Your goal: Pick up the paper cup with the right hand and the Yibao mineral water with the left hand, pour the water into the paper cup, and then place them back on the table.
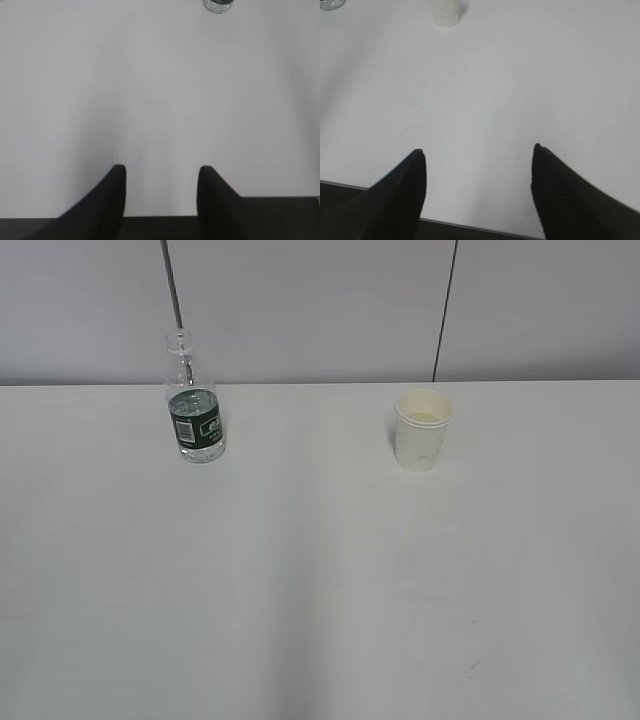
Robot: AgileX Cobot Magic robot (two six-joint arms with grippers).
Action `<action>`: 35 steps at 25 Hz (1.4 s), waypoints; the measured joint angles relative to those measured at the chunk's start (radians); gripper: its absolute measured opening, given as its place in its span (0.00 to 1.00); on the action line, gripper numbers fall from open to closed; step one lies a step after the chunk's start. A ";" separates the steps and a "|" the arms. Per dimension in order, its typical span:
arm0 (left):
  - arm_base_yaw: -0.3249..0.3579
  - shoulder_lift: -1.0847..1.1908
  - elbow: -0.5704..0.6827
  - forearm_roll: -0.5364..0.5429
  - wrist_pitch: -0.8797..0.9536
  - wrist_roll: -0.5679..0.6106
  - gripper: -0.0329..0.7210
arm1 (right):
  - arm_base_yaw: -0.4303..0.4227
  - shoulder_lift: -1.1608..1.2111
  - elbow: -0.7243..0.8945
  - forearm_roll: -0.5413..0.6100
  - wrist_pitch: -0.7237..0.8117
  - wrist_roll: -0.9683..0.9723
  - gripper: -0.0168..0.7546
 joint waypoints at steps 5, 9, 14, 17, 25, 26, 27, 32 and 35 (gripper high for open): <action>0.000 -0.068 0.012 -0.011 0.005 0.000 0.44 | 0.000 0.000 0.000 0.000 0.000 0.000 0.69; 0.000 -0.149 0.029 -0.012 0.010 0.000 0.44 | 0.000 0.000 0.000 0.000 0.000 0.000 0.69; 0.000 -0.216 0.029 -0.028 0.013 0.003 0.40 | 0.000 0.000 0.000 0.000 0.000 0.000 0.69; 0.000 -0.251 0.031 -0.045 0.016 0.004 0.37 | 0.000 0.000 0.000 -0.001 0.000 0.000 0.69; 0.000 -0.260 0.040 -0.027 0.019 0.004 0.36 | 0.000 0.000 0.000 -0.001 0.000 0.000 0.69; 0.000 -0.260 0.042 -0.029 0.019 0.004 0.36 | 0.000 0.000 0.000 -0.001 0.000 0.000 0.69; 0.000 -0.260 0.047 -0.029 0.019 0.004 0.36 | 0.000 0.000 0.000 -0.001 0.000 0.000 0.69; 0.000 -0.260 0.125 -0.068 -0.051 0.008 0.35 | 0.000 0.000 0.000 -0.001 0.000 0.000 0.69; 0.000 -0.260 0.161 -0.086 -0.092 0.040 0.35 | 0.000 0.000 0.000 -0.001 0.000 0.000 0.69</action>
